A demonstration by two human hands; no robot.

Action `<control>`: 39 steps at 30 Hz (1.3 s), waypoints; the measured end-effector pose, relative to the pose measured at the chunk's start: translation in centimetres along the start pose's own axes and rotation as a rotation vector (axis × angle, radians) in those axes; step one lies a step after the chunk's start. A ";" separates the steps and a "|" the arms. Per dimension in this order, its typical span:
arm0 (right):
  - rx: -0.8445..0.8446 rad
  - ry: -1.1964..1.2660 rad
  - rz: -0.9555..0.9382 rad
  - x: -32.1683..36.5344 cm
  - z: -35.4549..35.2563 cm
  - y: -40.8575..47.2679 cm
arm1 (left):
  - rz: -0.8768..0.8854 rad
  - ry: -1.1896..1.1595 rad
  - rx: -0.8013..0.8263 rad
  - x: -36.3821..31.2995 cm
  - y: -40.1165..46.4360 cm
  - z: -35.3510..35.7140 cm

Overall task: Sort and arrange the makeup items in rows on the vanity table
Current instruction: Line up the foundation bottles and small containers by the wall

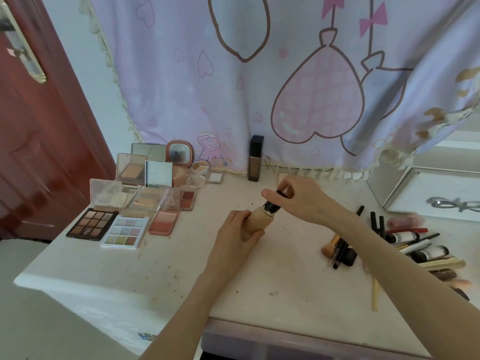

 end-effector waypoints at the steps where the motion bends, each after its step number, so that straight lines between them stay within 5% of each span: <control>1: -0.057 -0.057 0.026 0.1 0.2 0.1 | 0.007 0.015 0.016 0.0 -0.1 0.1; 6: 0.017 0.046 -0.084 -0.1 -0.1 -0.2 | 0.005 0.032 0.004 0.1 -0.3 0.1; 13: 0.058 0.069 0.115 -0.4 0.8 0.1 | 0.040 0.072 0.005 0.1 -0.3 0.2; 20: 0.156 0.230 0.004 -0.9 0.1 -0.4 | 0.059 0.082 -0.009 0.1 -0.3 0.2; 24: 0.043 0.107 0.116 -0.9 0.9 -0.3 | 0.080 0.091 0.006 0.1 -0.4 0.3; 29: 0.054 0.194 -0.034 -1.0 0.4 -0.6 | 0.055 0.079 -0.028 0.2 -0.3 0.2; 34: -0.001 0.148 0.145 -0.7 1.4 -0.4 | 0.079 0.085 -0.016 0.1 -0.4 0.3; 39: -0.018 0.201 -0.028 -0.5 0.7 -0.7 | 0.056 0.068 -0.026 0.3 -0.4 0.2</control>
Point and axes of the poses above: each hand's wrist, its own y-axis towards the middle knuckle, its own z-axis out of the palm, x = y × z, the point moved 1 cm from there along y, towards the middle knuckle, and after that the axes turned 12 degrees about -y, right-handed, at the moved point
